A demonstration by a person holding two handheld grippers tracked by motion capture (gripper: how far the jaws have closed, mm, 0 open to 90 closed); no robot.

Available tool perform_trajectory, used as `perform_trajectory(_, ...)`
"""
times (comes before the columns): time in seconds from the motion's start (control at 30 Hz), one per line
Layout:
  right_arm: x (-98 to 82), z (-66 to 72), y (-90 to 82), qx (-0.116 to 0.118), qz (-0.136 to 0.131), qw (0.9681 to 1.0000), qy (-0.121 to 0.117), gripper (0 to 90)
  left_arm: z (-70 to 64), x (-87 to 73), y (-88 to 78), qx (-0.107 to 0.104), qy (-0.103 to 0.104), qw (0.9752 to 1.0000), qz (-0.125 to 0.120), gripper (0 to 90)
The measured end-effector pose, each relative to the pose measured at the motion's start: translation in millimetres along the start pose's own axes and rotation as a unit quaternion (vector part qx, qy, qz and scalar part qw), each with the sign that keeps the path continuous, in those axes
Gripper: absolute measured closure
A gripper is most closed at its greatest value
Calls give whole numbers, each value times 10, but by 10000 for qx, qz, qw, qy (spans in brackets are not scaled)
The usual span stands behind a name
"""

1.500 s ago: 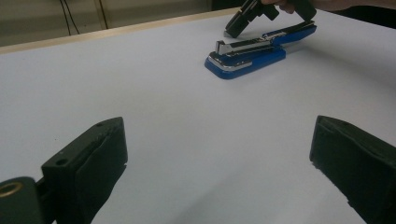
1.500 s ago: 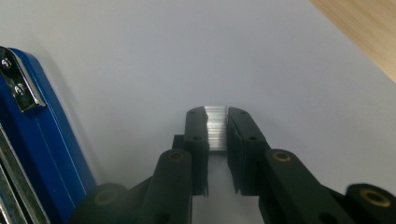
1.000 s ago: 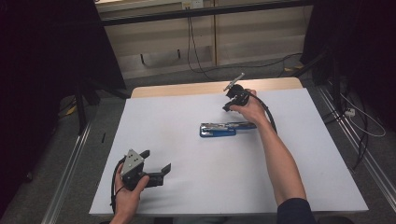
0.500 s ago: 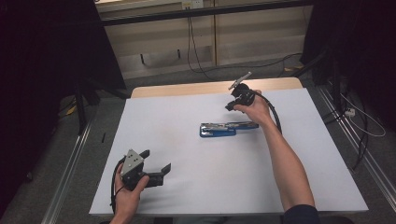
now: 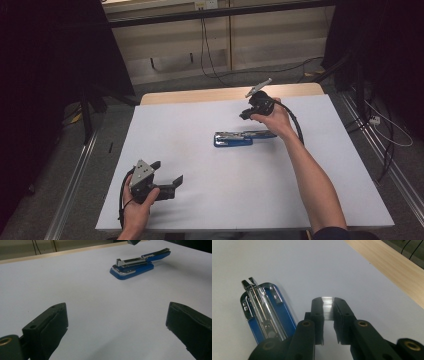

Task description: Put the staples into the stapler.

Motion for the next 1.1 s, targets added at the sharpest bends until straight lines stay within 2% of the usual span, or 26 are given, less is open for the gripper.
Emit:
perform_trajectory(0.1,12,58,-18,86,-95,9999,-97,792,4,-2,0,5,22,10000,19,42)
perform_trajectory(0.2,16,102,-25,73,-154,9997,-169,792,7,-5,8,-42,9,10000,40,42)
perform_trajectory(0.3,6,121,-34,90,-258,9996,-100,792,30,-8,11,-41,12,10000,53,42)
perform_trajectory(0.43,-31,136,-29,115,-267,9995,-142,792,35,-14,18,-29,-76,9999,68,42)
perform_trajectory(0.7,-42,194,-71,108,-323,9992,-228,792,33,-15,26,-61,-34,9999,92,42)
perform_trajectory(0.8,-23,226,-88,178,-411,9987,-228,792,36,-15,26,-53,-24,9999,92,42)
perform_trajectory(1.1,17,346,-67,357,-455,9979,-308,791,31,-14,29,-71,-36,9999,87,42)
Point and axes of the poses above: each handheld gripper's, and its own axes: y roughly forward along the jaws, x roughly out of its top, z roughly to its left, the point moved 4 cm from there along y, roughly forward along the jaws, and after that the axes turned 3 degrees about z, right-handed, at the moved point
